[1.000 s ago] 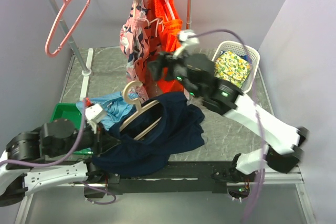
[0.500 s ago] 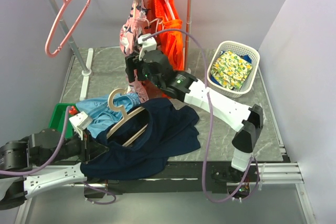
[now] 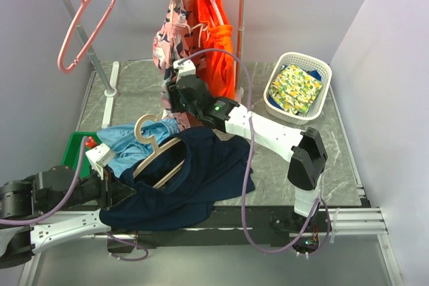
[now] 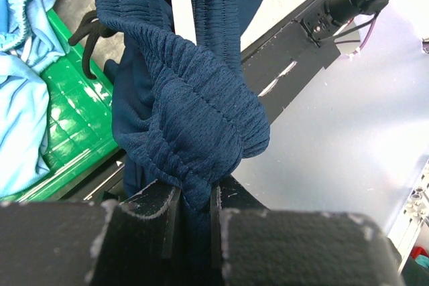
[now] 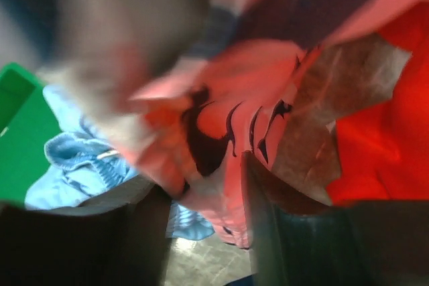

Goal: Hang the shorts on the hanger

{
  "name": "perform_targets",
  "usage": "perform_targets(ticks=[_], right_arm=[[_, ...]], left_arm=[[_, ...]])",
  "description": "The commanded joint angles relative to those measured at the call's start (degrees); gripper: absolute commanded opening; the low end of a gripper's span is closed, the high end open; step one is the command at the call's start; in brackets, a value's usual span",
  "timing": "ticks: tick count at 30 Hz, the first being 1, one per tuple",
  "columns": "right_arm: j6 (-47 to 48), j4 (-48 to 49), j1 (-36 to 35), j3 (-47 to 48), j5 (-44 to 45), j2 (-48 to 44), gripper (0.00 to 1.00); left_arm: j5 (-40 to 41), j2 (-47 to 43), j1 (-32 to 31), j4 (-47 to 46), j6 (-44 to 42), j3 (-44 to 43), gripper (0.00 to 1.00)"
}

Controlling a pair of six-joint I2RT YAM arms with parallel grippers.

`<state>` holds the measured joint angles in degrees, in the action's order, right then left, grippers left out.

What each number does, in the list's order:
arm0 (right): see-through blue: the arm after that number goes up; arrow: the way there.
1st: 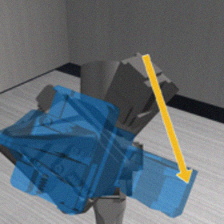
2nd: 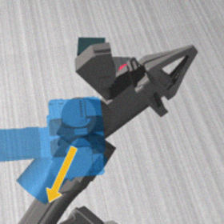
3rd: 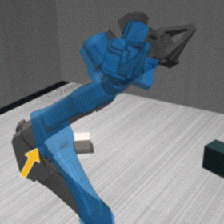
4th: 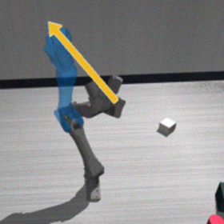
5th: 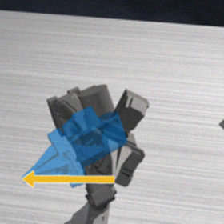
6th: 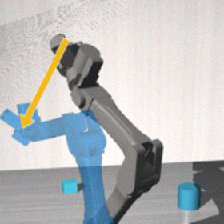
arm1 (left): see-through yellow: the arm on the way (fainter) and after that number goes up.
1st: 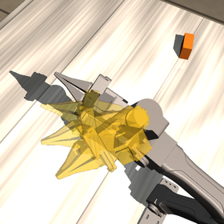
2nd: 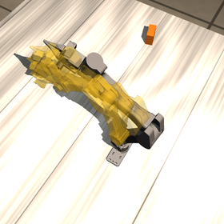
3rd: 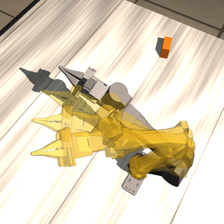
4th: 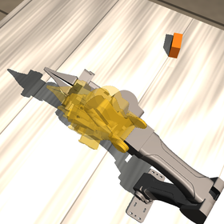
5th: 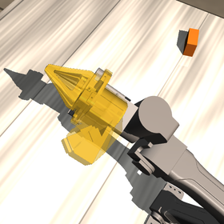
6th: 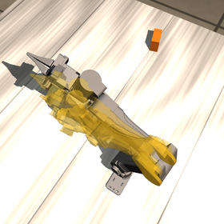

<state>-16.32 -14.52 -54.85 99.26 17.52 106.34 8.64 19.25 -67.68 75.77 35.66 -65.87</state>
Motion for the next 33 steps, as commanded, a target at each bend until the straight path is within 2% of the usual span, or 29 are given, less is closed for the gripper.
perform_targets(ticks=[1,2,3,9,14,23,27,29,33], right_arm=[[-2.58,4.24,2.37,-1.96,1.29,0.44,0.4],[-3.54,4.24,2.73,-2.32,1.9,0.27,0.33],[-3.98,4.41,2.82,-2.84,3.47,-0.17,0.23],[-8.55,4.77,5.01,-7.68,9.01,-4.21,0.01],[-12.15,1.61,6.42,-8.12,14.03,-4.83,0.0],[-13.92,1.51,8.27,-10.49,15.44,-7.55,0.0],[-13.83,1.69,8.44,-11.46,16.05,-8.69,0.0],[-13.83,1.69,8.53,-11.81,16.06,-9.05,0.0],[-13.83,1.78,8.71,-12.69,15.97,-9.93,0.0]], left_arm=[[1.99,0.7,0.27,-3.43,0.46,-3.04,0.01],[2.34,0.79,0.27,-3.09,0.46,-3.3,0.01],[2.95,0.88,0.27,-2.91,0.46,-3.91,0.01],[12.35,3.25,0.27,0.16,1.43,-8.13,0.01],[18.94,5.63,0.27,1.4,2.04,-11.21,0.01],[31.68,9.66,0.27,1.31,3.54,-20.17,0.01],[41.43,16.24,0.27,0.79,4.86,-25.8,0.01],[42.94,18.45,0.18,-2.62,3.46,-26.85,0.01],[50.14,28.62,0.27,-1.51,3.8,-28.7,0.01]])
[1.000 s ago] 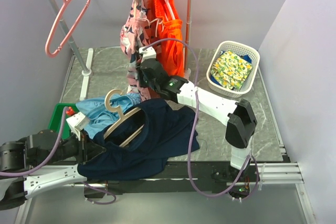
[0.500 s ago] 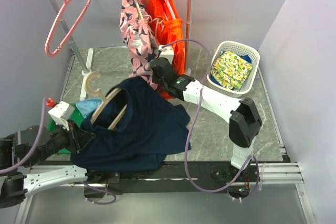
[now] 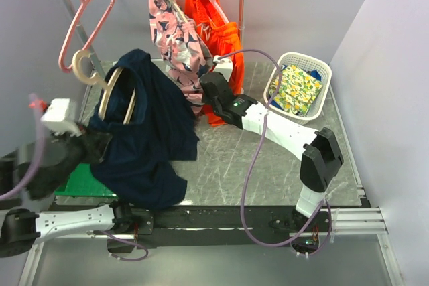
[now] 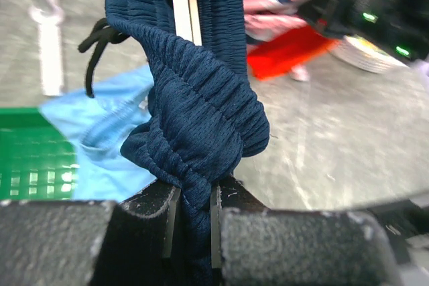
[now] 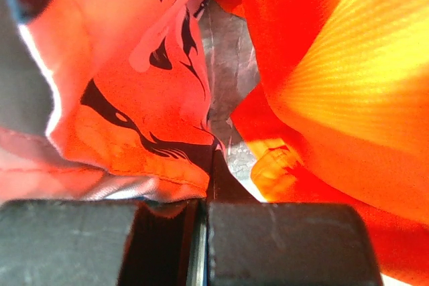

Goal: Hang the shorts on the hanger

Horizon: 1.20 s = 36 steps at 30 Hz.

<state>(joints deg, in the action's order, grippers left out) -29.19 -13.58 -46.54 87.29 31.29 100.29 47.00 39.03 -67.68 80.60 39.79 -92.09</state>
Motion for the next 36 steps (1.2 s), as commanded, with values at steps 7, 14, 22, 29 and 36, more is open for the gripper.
perform_targets(ticks=[7,14,22,29,36], right_arm=[[-0.43,0.31,0.4,-0.62,2.2,-4.49,0.0],[-0.26,0.75,0.4,-1.59,2.02,-5.89,0.0],[0.19,0.75,0.49,-2.12,0.89,-6.77,0.0],[0.54,-0.92,0.49,-0.89,-0.61,-6.77,0.0],[0.54,-0.3,0.58,-2.65,-0.44,-8.97,0.0]], left_arm=[[13.65,18.27,0.97,-11.77,-7.25,-6.78,0.01],[-3.91,19.78,20.61,-27.41,-20.7,-1.34,0.01],[-28.07,23.2,42.7,-35.94,-25.29,-4.49,0.01],[-38.21,26.27,53.61,-39.9,-24.23,-9.58,0.01],[-38.12,30.67,54.85,-40.34,-22.04,-16.35,0.01]])
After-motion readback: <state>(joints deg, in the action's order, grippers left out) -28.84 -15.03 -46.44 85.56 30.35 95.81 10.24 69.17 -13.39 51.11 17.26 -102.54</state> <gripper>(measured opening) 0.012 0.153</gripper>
